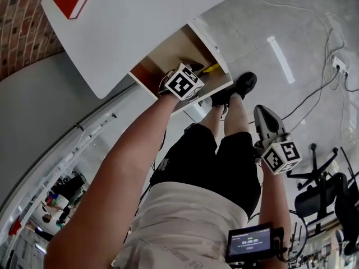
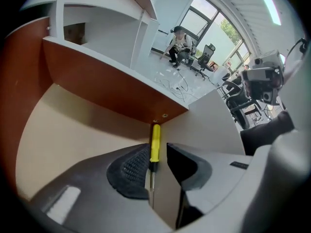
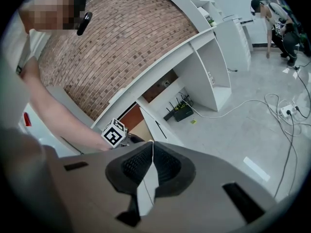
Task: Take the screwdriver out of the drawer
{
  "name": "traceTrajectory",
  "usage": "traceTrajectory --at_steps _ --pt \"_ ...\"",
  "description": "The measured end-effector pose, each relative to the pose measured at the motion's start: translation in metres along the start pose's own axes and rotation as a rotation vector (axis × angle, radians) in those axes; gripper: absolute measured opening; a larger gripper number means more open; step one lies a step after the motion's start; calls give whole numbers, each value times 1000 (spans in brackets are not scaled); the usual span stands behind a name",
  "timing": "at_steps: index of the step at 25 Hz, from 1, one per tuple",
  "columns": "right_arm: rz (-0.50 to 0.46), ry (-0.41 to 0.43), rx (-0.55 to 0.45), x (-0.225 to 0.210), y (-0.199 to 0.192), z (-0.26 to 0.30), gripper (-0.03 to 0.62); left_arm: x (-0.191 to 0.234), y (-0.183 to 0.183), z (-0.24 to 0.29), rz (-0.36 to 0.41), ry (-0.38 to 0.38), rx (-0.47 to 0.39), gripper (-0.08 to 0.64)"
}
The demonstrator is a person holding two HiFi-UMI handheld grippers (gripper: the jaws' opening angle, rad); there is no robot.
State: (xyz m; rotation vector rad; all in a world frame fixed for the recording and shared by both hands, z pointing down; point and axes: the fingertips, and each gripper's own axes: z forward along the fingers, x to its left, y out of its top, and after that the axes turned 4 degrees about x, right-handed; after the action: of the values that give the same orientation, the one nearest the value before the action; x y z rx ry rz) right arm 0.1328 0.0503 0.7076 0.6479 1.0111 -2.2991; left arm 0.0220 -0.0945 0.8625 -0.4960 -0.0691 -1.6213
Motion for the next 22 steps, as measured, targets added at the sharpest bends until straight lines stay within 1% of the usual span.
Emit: traceTrajectory --at_steps 3,5,8,11,17,20,22 --pt "8 -3 14 -4 -5 1 7 1 7 11 23 -25 16 138" --pt "13 -2 27 -8 -10 1 8 0 6 19 38 -26 35 150" --pt "18 -3 38 -14 -11 1 8 4 5 26 41 -13 53 149" --pt "23 -6 36 -18 -7 4 8 10 5 32 56 -19 71 146" --pt "47 -27 46 -27 -7 2 6 8 9 43 115 -81 127 121" --pt "61 -43 57 -31 -9 -1 7 8 13 49 121 -119 132 107" --pt "70 -48 63 -34 -12 -2 7 9 12 50 121 -135 152 103"
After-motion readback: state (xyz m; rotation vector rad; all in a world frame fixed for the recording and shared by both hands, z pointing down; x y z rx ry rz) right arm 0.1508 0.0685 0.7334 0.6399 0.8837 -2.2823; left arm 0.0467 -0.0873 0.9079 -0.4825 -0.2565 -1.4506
